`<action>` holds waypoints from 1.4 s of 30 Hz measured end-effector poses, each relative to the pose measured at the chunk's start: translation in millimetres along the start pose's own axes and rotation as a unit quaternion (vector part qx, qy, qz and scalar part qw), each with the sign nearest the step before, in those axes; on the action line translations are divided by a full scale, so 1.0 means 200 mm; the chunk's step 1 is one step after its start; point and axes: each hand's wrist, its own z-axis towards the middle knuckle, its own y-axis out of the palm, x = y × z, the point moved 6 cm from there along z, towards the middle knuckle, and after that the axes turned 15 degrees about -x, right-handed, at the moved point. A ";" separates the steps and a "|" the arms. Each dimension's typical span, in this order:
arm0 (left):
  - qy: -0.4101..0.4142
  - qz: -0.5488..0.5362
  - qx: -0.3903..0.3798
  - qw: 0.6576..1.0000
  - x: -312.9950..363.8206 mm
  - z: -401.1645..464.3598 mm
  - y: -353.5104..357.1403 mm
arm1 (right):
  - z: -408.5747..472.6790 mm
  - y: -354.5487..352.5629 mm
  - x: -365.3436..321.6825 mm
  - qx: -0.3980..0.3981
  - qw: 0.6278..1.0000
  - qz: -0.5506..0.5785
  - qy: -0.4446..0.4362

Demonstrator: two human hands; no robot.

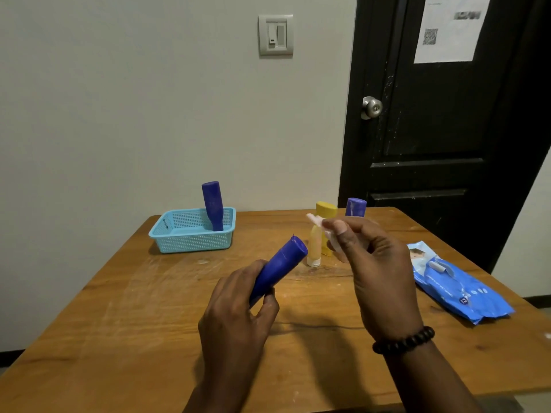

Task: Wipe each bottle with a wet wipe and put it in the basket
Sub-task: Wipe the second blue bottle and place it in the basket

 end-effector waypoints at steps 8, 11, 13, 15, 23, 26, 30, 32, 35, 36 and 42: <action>0.008 0.004 -0.021 1.000 0.01 0.01 -0.01 | 0.01 0.10 -0.12 -0.169 0.968 -0.169 -0.080; 0.023 0.000 -0.018 1.000 0.01 0.01 -0.02 | 0.03 0.10 -0.14 -0.194 0.958 -0.199 -0.068; 0.031 -0.013 -0.018 0.999 0.02 0.01 -0.03 | 0.04 0.09 -0.14 -0.175 0.963 -0.194 -0.065; 0.023 -0.042 -0.024 0.999 0.03 0.01 -0.02 | 0.06 0.07 -0.12 -0.134 0.980 -0.138 -0.051; -0.050 -0.231 -0.098 0.967 0.04 0.03 0.03 | 0.05 0.06 -0.05 -0.044 0.997 0.045 -0.045; -0.046 -0.262 -0.116 0.957 0.07 0.04 0.02 | 0.02 0.10 -0.07 -0.033 0.995 -0.003 -0.090; -0.048 -0.309 -0.128 0.941 0.09 0.06 0.01 | -0.02 0.12 -0.10 -0.007 0.984 -0.063 -0.166; -0.055 -0.333 -0.128 0.932 0.09 0.06 0.01 | -0.04 0.14 -0.10 -0.017 0.981 -0.066 -0.180; -0.074 -0.360 -0.128 0.921 0.06 0.07 0.01 | -0.05 0.15 -0.08 -0.050 0.981 -0.092 -0.163; -0.083 -0.375 -0.125 0.915 0.05 0.07 0.01 | -0.04 0.15 -0.06 -0.061 0.987 -0.064 -0.136; -0.099 -0.451 -0.116 0.879 0.05 0.08 0.01 | 0.00 0.12 0.11 -0.029 0.921 0.383 0.072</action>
